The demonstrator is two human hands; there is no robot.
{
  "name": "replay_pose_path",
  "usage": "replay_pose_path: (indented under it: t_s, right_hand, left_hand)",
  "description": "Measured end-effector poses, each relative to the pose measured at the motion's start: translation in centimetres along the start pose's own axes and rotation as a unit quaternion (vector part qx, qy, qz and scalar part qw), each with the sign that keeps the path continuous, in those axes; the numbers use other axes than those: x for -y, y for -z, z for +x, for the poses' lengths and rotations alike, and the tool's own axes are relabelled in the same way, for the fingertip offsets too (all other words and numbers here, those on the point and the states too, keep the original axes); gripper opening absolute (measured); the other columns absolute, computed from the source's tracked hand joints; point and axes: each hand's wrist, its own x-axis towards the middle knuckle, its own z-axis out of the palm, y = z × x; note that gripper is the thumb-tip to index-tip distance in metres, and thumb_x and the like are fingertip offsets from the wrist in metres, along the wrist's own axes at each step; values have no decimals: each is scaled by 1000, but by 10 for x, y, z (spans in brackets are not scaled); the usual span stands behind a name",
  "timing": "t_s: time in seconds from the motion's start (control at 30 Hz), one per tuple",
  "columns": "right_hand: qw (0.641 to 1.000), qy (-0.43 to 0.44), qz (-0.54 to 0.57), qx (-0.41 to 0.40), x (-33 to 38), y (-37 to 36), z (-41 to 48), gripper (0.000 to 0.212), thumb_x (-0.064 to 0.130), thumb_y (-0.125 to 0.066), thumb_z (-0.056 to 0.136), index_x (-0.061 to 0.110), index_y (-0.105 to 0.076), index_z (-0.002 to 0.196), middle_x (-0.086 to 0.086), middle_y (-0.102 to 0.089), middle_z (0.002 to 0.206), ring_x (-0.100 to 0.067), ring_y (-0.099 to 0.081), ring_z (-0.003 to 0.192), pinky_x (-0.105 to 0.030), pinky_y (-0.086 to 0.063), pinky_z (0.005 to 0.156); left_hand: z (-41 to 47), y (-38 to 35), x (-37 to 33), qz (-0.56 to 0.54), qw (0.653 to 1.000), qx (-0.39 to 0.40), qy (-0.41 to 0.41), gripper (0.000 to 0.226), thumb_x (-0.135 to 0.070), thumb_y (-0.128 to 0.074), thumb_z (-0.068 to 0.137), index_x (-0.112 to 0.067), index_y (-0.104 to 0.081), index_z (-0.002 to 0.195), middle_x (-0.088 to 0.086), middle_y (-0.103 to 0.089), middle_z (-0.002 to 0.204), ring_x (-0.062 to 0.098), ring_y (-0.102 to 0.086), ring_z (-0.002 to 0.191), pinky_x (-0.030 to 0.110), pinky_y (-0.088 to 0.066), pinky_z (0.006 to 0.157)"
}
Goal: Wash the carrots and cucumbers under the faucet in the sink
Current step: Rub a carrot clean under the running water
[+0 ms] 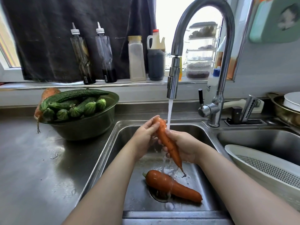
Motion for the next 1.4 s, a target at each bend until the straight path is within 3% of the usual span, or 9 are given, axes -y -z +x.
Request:
replay_pose_path:
  t_s: [0.17,0.37,0.53,0.73,0.83,1.0,1.1,1.23,1.4]
  right_hand:
    - [996,3,-13,-85,3,4,3,63,60,-35,105,6,-68,103,-9,-69,82,-17,-56,58,-30,-45,52]
    - [986,34,111,116,4,11,-2,39,16,-50,104,5,-54,142,-21,-63,123,-28,-67,97,-46,-57,87]
    - [998,23,62,9,0,6,1,46,32,-66,95,6,-63,132,-21,-67,108,-26,-68,82,-45,-58,81]
    - [990,34,17,-135,-3,0,5,56,54,-59,95,4,-65,120,-17,-74,87,-25,-69,69,-41,-58,67]
    - [987,50,121,-88,-1,2,6,49,31,-62,98,0,-55,135,-26,-72,111,-35,-74,96,-53,-59,85]
    - [980,96,165,-58,7,7,3,56,-11,-53,98,18,-39,144,-28,-59,121,-36,-75,96,-51,-62,76]
    - [983,106,103,-108,8,11,2,41,4,-62,98,14,-49,135,-26,-62,122,-30,-75,95,-38,-61,74]
    - [978,110,-48,-170,10,8,0,28,30,-62,101,14,-65,123,-13,-73,111,-14,-74,81,-18,-55,62]
    - [965,115,-153,-177,1,3,-1,34,45,-60,100,21,-67,123,-4,-75,111,-15,-70,102,-19,-46,71]
  left_hand:
    - [1,-10,5,60,998,-5,-29,59,-51,-83,78,-45,-59,132,4,-66,133,30,-65,121,50,-50,108]
    - [3,-8,2,-19,999,-36,-7,45,-41,-59,100,-29,-55,143,11,-72,122,27,-71,106,45,-57,95]
    - [-3,-11,4,64,998,14,5,54,-44,-58,100,-27,-46,150,12,-70,127,31,-70,115,49,-56,102]
    - [-5,-13,7,104,992,68,18,44,-40,-54,105,-34,-47,148,3,-76,98,21,-75,88,49,-61,90]
    - [-6,-18,9,100,993,37,50,43,-49,-49,105,-29,-53,143,3,-77,95,23,-76,83,50,-62,86]
    - [-9,-13,2,74,979,88,169,52,-56,-44,104,-14,-65,126,11,-76,103,27,-74,83,37,-62,72]
    - [-7,2,0,133,980,92,114,40,-45,-49,106,-21,-61,135,11,-71,100,17,-67,70,27,-54,58]
    - [-2,14,3,208,972,95,48,52,-44,-58,101,-30,-50,150,10,-73,119,26,-73,90,47,-61,83]
    - [-11,-1,1,323,946,38,-15,54,-75,-45,94,-34,-73,116,-2,-73,91,10,-63,68,27,-48,53]
